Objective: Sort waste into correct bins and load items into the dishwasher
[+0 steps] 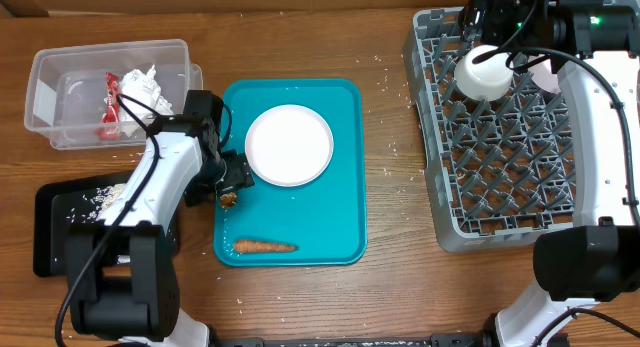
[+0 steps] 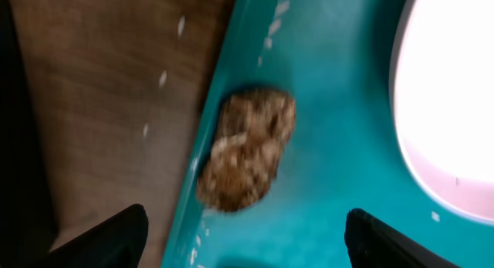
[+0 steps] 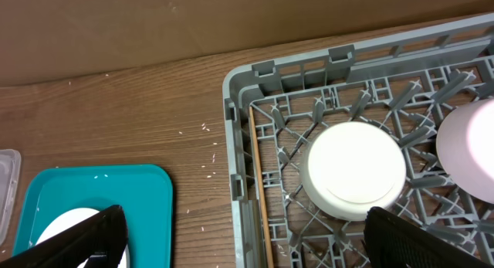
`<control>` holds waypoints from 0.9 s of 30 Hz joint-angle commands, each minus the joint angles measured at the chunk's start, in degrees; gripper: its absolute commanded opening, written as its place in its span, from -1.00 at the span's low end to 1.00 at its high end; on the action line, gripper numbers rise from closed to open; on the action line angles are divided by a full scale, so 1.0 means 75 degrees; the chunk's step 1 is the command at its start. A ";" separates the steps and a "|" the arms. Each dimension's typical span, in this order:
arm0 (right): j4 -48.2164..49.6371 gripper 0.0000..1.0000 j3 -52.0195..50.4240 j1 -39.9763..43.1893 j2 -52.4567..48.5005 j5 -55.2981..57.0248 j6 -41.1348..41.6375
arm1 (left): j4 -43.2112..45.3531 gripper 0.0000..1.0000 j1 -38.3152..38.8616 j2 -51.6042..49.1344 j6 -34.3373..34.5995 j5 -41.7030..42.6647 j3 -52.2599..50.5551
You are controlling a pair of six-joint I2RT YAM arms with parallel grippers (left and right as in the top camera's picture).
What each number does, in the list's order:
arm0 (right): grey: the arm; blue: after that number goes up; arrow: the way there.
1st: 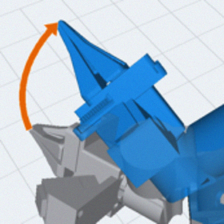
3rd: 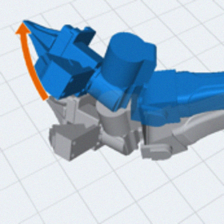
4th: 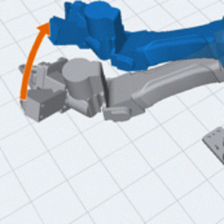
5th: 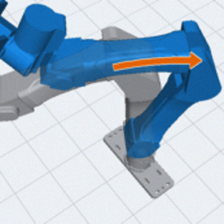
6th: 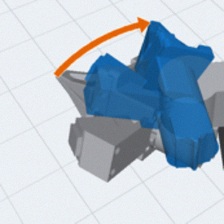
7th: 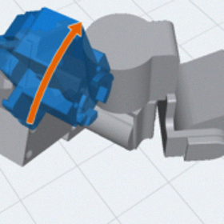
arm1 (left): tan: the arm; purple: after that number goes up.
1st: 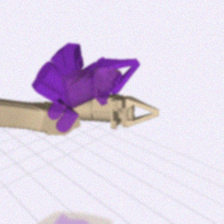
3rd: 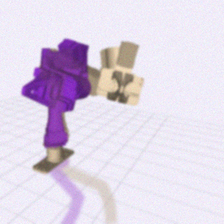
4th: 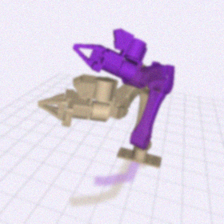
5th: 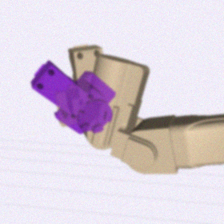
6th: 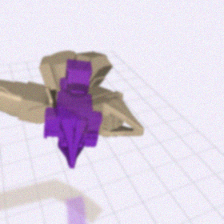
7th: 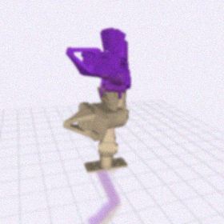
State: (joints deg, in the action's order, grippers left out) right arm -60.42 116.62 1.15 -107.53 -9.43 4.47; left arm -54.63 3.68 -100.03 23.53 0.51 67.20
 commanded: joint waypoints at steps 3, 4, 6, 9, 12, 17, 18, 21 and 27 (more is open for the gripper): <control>0.0047 1.00 -0.0012 0.0029 0.0006 0.0055 0.0038 | 0.0417 0.64 0.0070 -0.0265 -0.0574 -0.0140 -0.0055; 0.0047 1.00 -0.0012 0.0029 0.0006 0.0055 0.0038 | 0.0449 0.64 0.0070 -0.0306 -0.0632 -0.0137 -0.0055; 0.0047 1.00 -0.0015 0.0029 0.0006 0.0055 0.0038 | 0.0478 0.59 0.0070 -0.0367 -0.0746 -0.0119 -0.0055; 0.0047 1.00 -0.0012 0.0029 0.0006 0.0055 0.0038 | 0.0481 0.58 0.0079 -0.0478 -0.0746 -0.0117 -0.0055; 0.0047 1.00 -0.0012 0.0029 0.0006 0.0055 0.0038 | 0.0498 0.53 0.0119 -0.0612 -0.0778 -0.0044 -0.0055; 0.0047 1.00 -0.0012 0.0029 0.0006 0.0055 0.0038 | 0.0519 0.46 0.0358 -0.0723 -0.0831 -0.0064 -0.0055; 0.0047 1.00 -0.0012 0.0029 0.0006 0.0055 0.0038 | 0.0533 0.46 0.0405 -0.0723 -0.0833 -0.0076 -0.0055; 0.0047 1.00 -0.0015 0.0029 0.0006 0.0055 0.0038 | 0.0586 0.46 0.0513 -0.0729 -0.0831 -0.0140 -0.0055; 0.0047 1.00 -0.0015 0.0029 0.0006 0.0055 0.0038 | 0.0577 0.47 0.0557 -0.0737 -0.0825 -0.0417 -0.0055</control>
State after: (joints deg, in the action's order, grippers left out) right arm -60.47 116.62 1.15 -107.53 -9.41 4.49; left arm -50.33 7.53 -104.81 18.81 0.08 67.18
